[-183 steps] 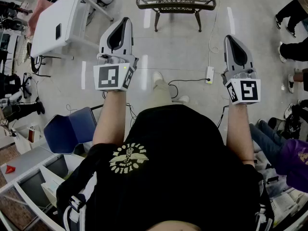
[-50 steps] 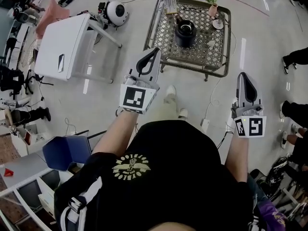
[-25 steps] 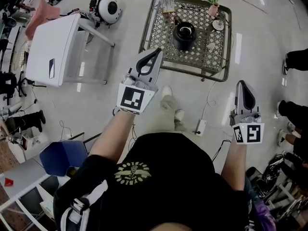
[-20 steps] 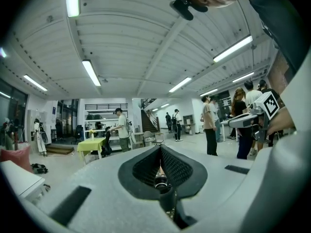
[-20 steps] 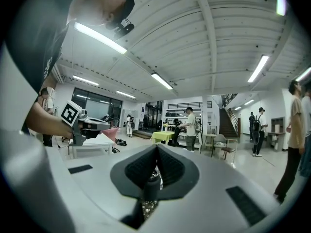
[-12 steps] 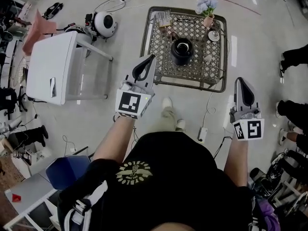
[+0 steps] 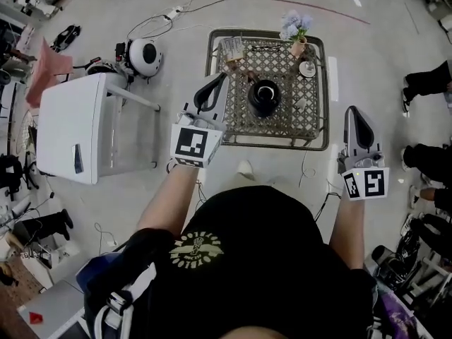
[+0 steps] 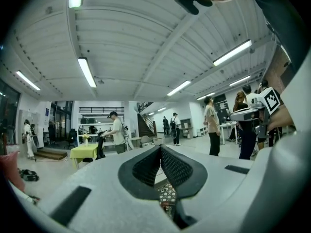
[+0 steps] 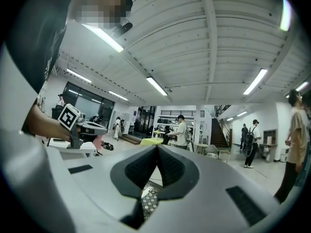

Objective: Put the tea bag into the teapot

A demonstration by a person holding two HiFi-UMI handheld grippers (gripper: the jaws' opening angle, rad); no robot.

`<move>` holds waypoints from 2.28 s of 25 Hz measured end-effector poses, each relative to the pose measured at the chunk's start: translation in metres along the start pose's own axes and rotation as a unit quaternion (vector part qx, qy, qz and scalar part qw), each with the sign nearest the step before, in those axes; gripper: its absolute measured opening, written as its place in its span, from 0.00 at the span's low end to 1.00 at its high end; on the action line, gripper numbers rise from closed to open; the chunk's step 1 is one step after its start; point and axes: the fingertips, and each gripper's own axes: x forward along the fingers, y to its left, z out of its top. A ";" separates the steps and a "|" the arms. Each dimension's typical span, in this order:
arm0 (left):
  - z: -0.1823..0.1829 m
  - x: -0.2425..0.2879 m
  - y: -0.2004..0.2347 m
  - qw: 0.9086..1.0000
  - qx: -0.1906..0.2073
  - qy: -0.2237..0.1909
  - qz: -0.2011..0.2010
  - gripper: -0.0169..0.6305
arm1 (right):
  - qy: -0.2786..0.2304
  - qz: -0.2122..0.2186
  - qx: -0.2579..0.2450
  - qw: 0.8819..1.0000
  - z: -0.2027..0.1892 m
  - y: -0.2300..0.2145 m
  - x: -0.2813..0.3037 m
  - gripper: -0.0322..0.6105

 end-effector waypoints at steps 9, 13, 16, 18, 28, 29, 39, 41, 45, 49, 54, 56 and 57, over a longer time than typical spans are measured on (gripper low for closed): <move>-0.023 0.026 0.003 1.000 -0.015 0.018 -0.016 0.02 | 0.034 -0.003 0.016 0.999 -0.023 -0.009 0.022 0.06; -0.033 0.038 -0.001 0.999 -0.017 0.033 -0.019 0.02 | 0.044 0.008 0.010 0.999 -0.033 -0.015 0.033 0.06; -0.038 0.055 -0.005 0.999 -0.018 0.042 -0.017 0.02 | 0.058 0.021 0.003 0.998 -0.045 -0.026 0.048 0.06; -0.039 0.066 -0.008 0.999 -0.019 0.046 -0.016 0.02 | 0.066 0.030 0.002 0.997 -0.054 -0.035 0.058 0.06; -0.071 0.122 -0.006 0.997 -0.033 0.067 -0.013 0.02 | 0.120 0.069 0.030 0.990 -0.139 -0.061 0.101 0.06; -0.078 0.127 -0.007 0.997 -0.036 0.072 -0.014 0.02 | 0.132 0.071 0.034 0.988 -0.153 -0.063 0.104 0.06; -0.139 0.148 -0.025 0.989 -0.069 0.131 -0.004 0.02 | 0.256 0.093 0.056 0.960 -0.280 -0.065 0.124 0.07; -0.152 0.144 -0.026 0.987 -0.075 0.142 -0.002 0.02 | 0.282 0.102 0.070 0.951 -0.313 -0.059 0.124 0.07; -0.176 0.131 -0.025 0.983 -0.079 0.165 0.006 0.02 | 0.320 0.106 0.081 0.938 -0.373 -0.050 0.116 0.08; -0.183 0.119 -0.018 0.980 -0.082 0.179 0.022 0.02 | 0.350 0.106 0.107 0.925 -0.411 -0.043 0.107 0.34; -0.191 0.113 -0.012 0.978 -0.088 0.186 0.037 0.02 | 0.391 0.111 0.100 0.908 -0.463 -0.038 0.107 0.40; -0.191 0.108 -0.009 0.977 -0.087 0.190 0.043 0.02 | 0.403 0.113 0.098 0.903 -0.478 -0.036 0.109 0.41; -0.192 0.104 -0.007 0.976 -0.086 0.193 0.046 0.02 | 0.409 0.116 0.099 0.900 -0.484 -0.033 0.110 0.41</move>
